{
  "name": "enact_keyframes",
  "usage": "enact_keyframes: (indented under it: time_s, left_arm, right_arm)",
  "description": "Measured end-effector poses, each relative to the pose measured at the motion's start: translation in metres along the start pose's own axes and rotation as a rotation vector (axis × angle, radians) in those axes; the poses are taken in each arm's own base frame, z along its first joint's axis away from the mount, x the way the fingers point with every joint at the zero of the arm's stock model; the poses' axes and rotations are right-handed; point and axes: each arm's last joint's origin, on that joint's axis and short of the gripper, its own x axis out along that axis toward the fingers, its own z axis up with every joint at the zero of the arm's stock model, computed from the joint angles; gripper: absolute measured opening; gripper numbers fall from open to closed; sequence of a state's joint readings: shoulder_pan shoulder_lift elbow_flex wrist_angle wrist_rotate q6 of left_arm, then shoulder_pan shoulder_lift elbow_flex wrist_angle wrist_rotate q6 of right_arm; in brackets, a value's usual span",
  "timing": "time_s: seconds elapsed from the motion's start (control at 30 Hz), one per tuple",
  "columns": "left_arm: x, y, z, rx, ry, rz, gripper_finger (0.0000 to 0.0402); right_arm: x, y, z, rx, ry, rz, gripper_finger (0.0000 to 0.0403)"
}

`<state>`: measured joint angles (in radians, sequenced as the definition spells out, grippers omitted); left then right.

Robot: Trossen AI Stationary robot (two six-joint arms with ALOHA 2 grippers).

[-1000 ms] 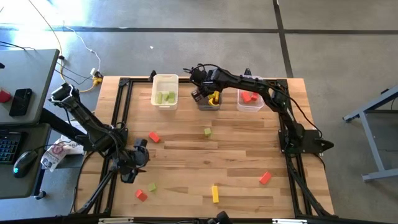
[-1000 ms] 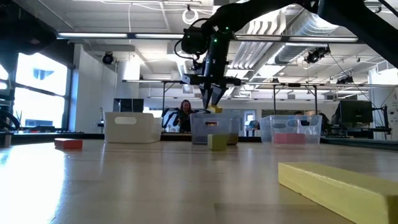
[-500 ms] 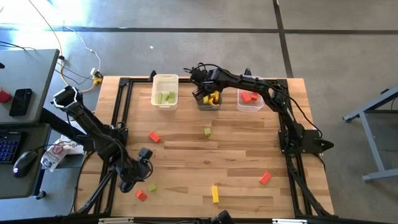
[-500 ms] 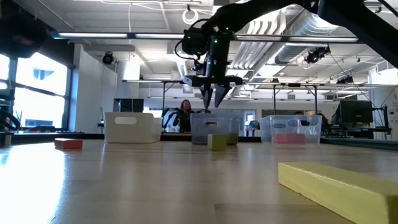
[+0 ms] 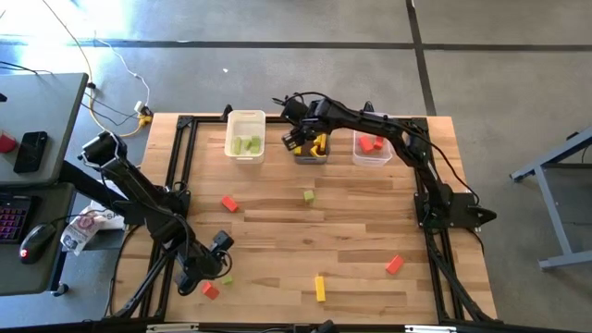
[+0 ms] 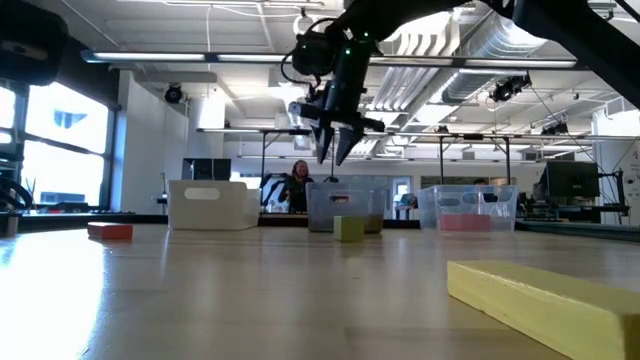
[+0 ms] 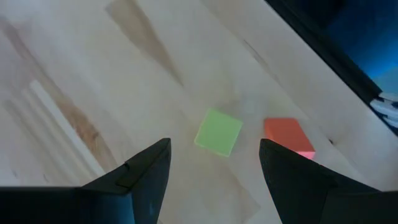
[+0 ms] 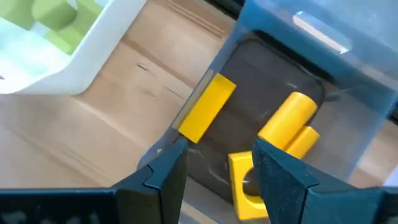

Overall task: Sort & place blocks by color
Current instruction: Put the green block into the white bin

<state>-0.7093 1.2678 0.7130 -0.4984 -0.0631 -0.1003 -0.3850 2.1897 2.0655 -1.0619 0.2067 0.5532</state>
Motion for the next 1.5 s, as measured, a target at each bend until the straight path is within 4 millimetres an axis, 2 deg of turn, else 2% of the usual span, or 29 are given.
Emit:
enact_keyframes:
  time_s: [0.2, 0.5, 0.63, 1.13, 1.33, 1.5]
  left_arm:
    - [0.005, -0.001, -0.001, 0.082, 0.018, 0.008, 0.0232]
    - [0.026, -0.003, 0.001, 0.138, 0.059, -0.020, 0.0232]
    - [0.035, -0.004, 0.000, 0.139, 0.077, -0.032, 0.0232]
    - [0.061, -0.001, -0.003, 0.160, 0.142, -0.020, 0.0232]
    - [0.064, 0.000, -0.003, 0.157, 0.140, -0.017, 0.0232]
    - [0.064, 0.001, -0.003, 0.153, 0.141, -0.015, 0.0204]
  right_arm:
    - [-0.027, 0.013, 0.004, -0.007, -0.055, 0.048, 0.0167]
    - [-0.077, 0.038, 0.004, -0.059, -0.181, 0.081, 0.0168]
    - [-0.092, 0.046, 0.001, -0.076, -0.219, 0.100, 0.0168]
    - [-0.103, 0.063, -0.013, -0.111, -0.227, 0.142, 0.0168]
    - [-0.104, 0.066, -0.016, -0.125, -0.227, 0.146, 0.0168]
    - [-0.104, 0.066, -0.016, -0.130, -0.221, 0.144, 0.0168]
